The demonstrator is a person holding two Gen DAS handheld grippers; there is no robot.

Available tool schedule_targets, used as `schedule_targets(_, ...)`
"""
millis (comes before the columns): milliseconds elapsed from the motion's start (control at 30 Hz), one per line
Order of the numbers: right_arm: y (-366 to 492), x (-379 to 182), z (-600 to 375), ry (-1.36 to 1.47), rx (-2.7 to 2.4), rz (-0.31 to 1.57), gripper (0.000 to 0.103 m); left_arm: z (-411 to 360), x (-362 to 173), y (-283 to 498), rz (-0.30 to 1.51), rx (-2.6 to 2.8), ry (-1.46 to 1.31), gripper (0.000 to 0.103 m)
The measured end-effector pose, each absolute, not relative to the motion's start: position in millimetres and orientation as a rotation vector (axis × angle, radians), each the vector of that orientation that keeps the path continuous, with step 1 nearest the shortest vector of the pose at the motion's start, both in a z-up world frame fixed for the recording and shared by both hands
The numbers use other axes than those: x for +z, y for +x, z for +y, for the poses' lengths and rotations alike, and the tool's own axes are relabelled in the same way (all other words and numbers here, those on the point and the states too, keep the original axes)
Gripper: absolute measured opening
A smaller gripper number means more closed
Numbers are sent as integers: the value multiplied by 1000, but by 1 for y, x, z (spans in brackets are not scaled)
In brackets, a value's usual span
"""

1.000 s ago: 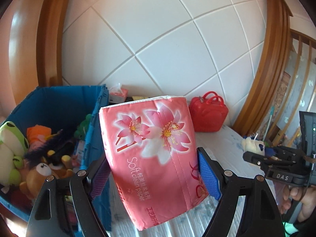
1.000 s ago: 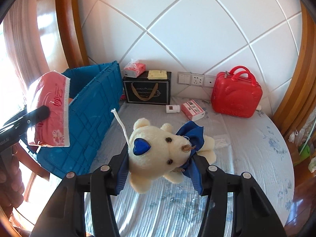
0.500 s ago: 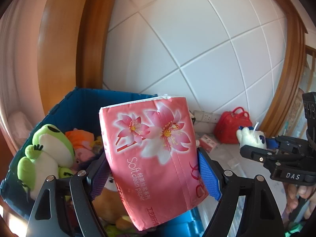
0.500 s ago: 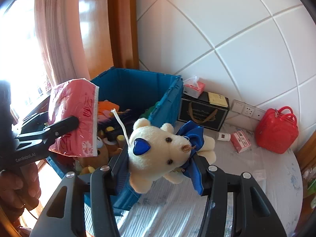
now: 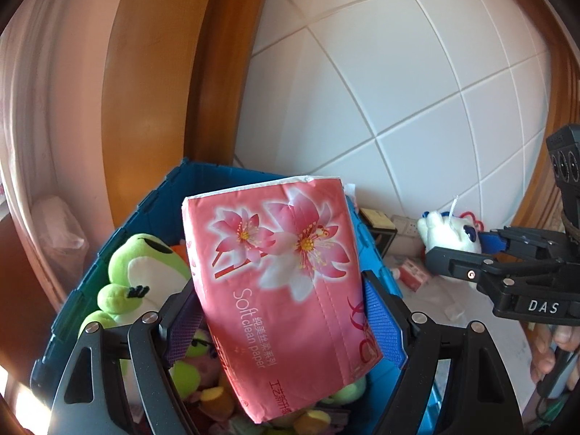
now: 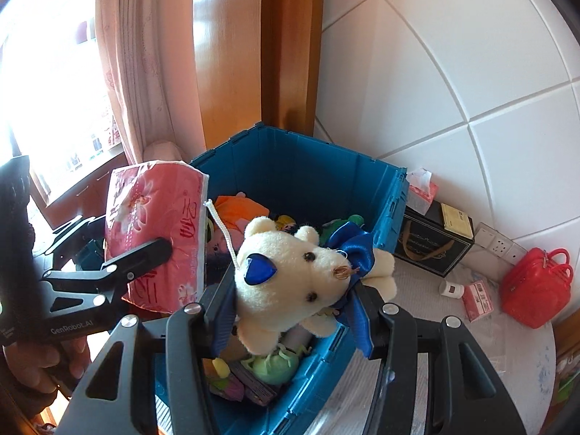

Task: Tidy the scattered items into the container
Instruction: 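Open the left tool over the crate while the right tool releases the teddy bear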

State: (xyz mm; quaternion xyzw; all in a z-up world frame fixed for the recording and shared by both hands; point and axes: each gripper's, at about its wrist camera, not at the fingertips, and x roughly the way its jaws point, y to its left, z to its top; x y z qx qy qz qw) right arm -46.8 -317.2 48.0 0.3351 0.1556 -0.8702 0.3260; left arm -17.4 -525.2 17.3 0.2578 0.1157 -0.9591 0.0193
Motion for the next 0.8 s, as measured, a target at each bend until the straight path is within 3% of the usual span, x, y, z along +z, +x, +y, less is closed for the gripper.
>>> schedule_targets(200,-56,48,-344,878,-2256,417,52,-541,13,-19,386,-2961,803,82)
schedule_targets(300,-66,46,-349,891,-2241,376,57,-546,13,-17,394,-2973,802,84)
schedule_targets(367,-70,44,-355,903,-2225,371,74,-549,12,-15,385,-2971,787,89)
schedule_targets(400,-71,44,-357,892,-2240,381,95,-550,12,-14,376,-2968,788,96)
schedule_targets(433,-71,44,-358,878,-2257,382,103,-552,11,-13,373,-2964,790,102)
schedule_targets(800,-64,42,-338,863,-2333,342,103,-546,-3,-14,339,-2939,850,103)
